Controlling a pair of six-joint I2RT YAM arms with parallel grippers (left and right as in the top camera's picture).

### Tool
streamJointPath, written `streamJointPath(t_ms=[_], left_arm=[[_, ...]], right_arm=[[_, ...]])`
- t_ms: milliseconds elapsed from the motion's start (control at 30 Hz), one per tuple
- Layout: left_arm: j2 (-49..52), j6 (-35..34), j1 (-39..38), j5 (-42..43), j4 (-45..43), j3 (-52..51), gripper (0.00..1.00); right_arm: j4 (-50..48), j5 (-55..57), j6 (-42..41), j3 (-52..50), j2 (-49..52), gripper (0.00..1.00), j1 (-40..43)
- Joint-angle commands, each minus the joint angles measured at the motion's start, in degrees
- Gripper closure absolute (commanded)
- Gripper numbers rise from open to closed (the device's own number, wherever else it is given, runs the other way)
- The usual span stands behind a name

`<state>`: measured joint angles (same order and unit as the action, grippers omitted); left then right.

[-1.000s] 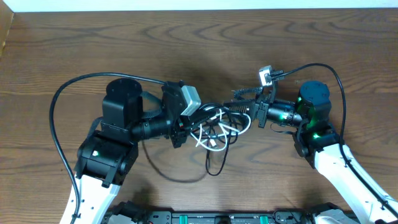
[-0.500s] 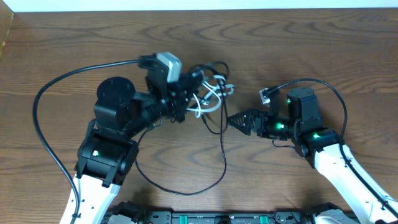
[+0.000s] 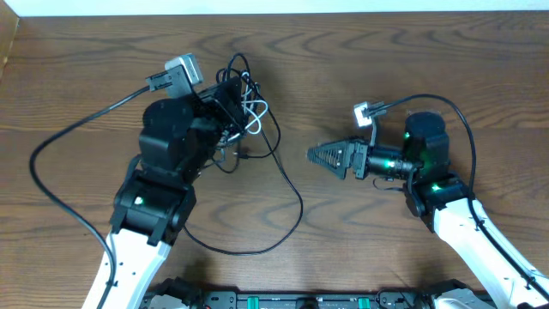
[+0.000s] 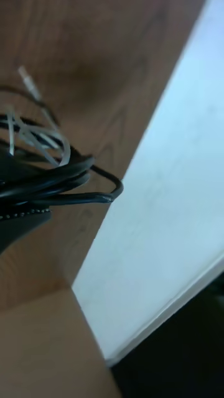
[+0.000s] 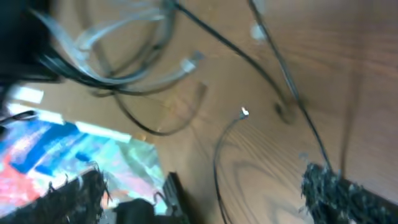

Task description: Untangle cables

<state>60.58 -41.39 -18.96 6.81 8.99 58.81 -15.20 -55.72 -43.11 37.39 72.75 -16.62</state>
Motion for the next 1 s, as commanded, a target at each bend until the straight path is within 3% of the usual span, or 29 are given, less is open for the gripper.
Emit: streamJointPath(t_ms=[0, 133, 267, 500, 733, 967], left_arm=[[0.66, -11.45, 0.13, -1.49, -0.31, 1.42, 0.92], [1.70, -21.11, 0.04, -1.27, -0.28, 1.42, 0.92], [2.75, -25.88, -1.25, -0.66, -0.33, 1.42, 0.93], [3.52, -26.45, -4.55, 0.22, -0.57, 1.42, 0.92], [3.43, -26.91, -7.78, 3.15, -1.84, 1.42, 0.92], [3.39, -26.88, -10.40, 3.72, -2.27, 1.42, 0.92]], right_arm=[[-6.75, -1.81, -9.31, 0.37, -0.09, 0.01, -0.42], [-13.22, -0.35, -11.61, 0.37, -0.09, 0.01, -3.10], [-13.29, 4.26, -11.52, 0.37, -0.09, 0.01, -6.84], [-12.81, 15.02, -11.52, 0.37, -0.09, 0.08, -12.83], [0.04, 33.48, -9.81, 0.37, -0.09, 0.12, -14.23], [2.49, 35.87, -9.77, 0.37, -0.09, 0.14, -14.23]])
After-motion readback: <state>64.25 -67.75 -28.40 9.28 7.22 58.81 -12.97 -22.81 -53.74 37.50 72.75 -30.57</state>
